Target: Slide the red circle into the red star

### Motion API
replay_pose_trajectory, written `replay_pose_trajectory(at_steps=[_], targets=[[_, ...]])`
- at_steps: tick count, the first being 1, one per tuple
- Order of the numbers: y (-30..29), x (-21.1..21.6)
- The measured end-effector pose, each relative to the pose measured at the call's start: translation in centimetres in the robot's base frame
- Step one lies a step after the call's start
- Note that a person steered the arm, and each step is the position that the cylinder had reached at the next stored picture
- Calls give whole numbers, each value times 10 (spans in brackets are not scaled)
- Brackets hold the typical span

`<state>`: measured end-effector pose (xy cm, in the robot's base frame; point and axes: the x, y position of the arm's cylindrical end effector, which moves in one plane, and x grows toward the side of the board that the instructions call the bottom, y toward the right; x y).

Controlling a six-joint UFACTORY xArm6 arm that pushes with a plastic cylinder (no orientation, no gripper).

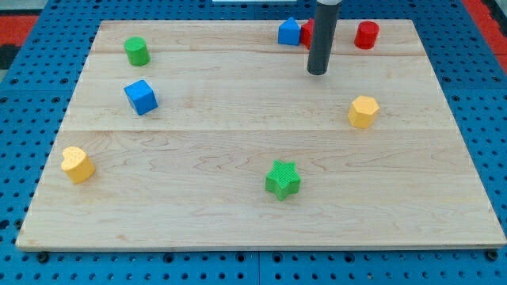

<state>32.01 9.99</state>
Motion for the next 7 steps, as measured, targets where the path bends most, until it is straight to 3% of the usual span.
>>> replay_pose_trajectory(at_steps=[2, 3, 5, 7], targets=[[30, 21], [103, 25], [99, -31], [103, -46]])
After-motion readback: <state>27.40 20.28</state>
